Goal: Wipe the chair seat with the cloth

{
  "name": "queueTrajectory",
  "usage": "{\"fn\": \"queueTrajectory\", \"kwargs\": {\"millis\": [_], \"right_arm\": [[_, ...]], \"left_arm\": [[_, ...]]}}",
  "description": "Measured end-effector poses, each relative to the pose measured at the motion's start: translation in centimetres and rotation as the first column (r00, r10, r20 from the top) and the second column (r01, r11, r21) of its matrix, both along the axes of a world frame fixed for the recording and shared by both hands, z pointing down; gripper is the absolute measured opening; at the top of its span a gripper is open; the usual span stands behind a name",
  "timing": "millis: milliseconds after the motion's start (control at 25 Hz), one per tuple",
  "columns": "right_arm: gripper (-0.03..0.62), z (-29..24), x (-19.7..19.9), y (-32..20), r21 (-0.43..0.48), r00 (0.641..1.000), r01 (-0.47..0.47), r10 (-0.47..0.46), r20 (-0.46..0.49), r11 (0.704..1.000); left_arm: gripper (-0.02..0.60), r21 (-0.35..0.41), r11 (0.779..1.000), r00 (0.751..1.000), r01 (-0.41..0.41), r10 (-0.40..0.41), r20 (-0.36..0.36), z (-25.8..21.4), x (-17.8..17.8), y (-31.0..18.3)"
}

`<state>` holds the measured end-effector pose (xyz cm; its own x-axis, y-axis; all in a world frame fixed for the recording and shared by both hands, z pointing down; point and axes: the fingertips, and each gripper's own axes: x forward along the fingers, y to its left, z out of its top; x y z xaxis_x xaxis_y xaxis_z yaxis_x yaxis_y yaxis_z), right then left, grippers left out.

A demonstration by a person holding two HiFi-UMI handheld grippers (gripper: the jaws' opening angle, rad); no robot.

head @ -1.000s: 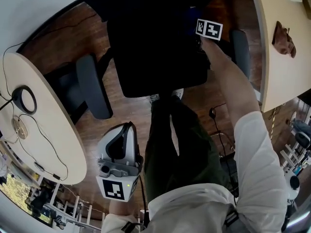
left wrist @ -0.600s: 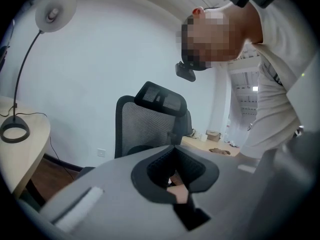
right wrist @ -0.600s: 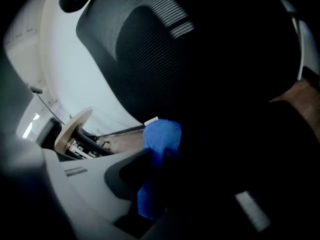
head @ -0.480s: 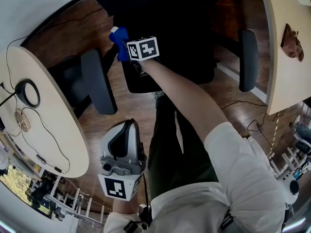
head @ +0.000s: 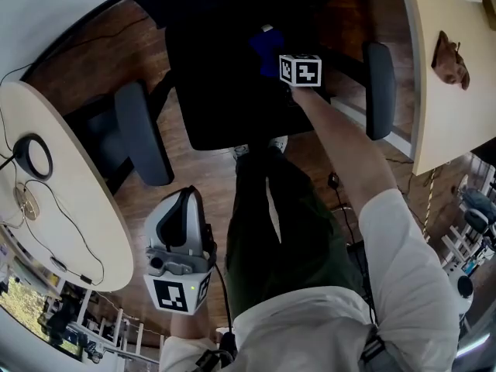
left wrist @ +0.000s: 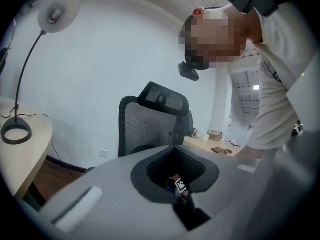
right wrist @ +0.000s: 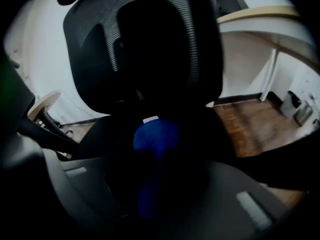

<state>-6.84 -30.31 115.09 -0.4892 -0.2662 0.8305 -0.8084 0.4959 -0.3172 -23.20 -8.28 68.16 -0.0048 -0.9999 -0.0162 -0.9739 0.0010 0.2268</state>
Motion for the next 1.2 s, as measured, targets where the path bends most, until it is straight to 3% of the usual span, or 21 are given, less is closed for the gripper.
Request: {"fn": "queueTrajectory", "kwargs": {"millis": [160, 280, 440, 600, 720, 800, 880, 1000, 1200], "right_arm": [[0.074, -0.9, 10.3, -3.4, 0.051, 0.981, -0.134, 0.140, -0.133, 0.990], [0.074, -1.6, 11.1, -3.3, 0.058, 0.976, -0.176, 0.182, -0.123, 0.983], [0.075, -4.5, 1.6, 1.3, 0.046, 0.993, -0.077, 0.073, 0.087, 0.996], [0.075, -5.9, -11.5, 12.3, -0.089, 0.954, 0.060, -0.031, 0.299, 0.994], [0.075, -4.1, -17.6, 19.6, -0.173, 0.944, 0.154, -0.093, 0.317, 0.973], [0.075, -2.4, -19.2, 22.1, -0.204, 0.947, 0.175, -0.108, 0.303, 0.963], [0.075, -1.2, -18.5, 21.2, -0.182, 0.957, 0.132, -0.078, 0.278, 0.974], [0.074, -0.1, -14.0, 17.2, -0.131, 0.974, 0.067, -0.037, 0.222, 0.989], [0.075, 1.3, 0.7, 9.8, -0.024, 0.999, -0.003, 0.003, 0.035, 1.000]], "left_arm": [[0.149, 0.017, 1.000, 1.000, -0.017, 0.017, -0.010, -0.4, 0.5, -1.1], [0.149, 0.024, 0.999, 0.999, -0.029, 0.030, -0.014, -0.6, 1.2, -1.6], [0.149, 0.028, 0.999, 0.999, -0.045, 0.045, -0.013, -0.9, 2.1, -1.6], [0.149, 0.016, 0.999, 0.999, -0.043, 0.044, -0.012, -0.8, 2.2, -1.5], [0.149, 0.011, 1.000, 1.000, -0.024, 0.024, -0.003, -0.6, 2.1, -1.2], [0.149, 0.002, 1.000, 1.000, -0.013, 0.013, 0.021, -0.4, 2.0, -0.7], [0.149, -0.003, 1.000, 0.999, -0.016, 0.016, 0.046, -0.1, 2.0, -0.1], [0.149, -0.005, 1.000, 0.999, -0.014, 0.014, 0.028, 0.4, 1.6, 0.4], [0.149, 0.004, 1.000, 1.000, -0.025, 0.025, -0.014, 0.3, 1.9, -0.3]]}}
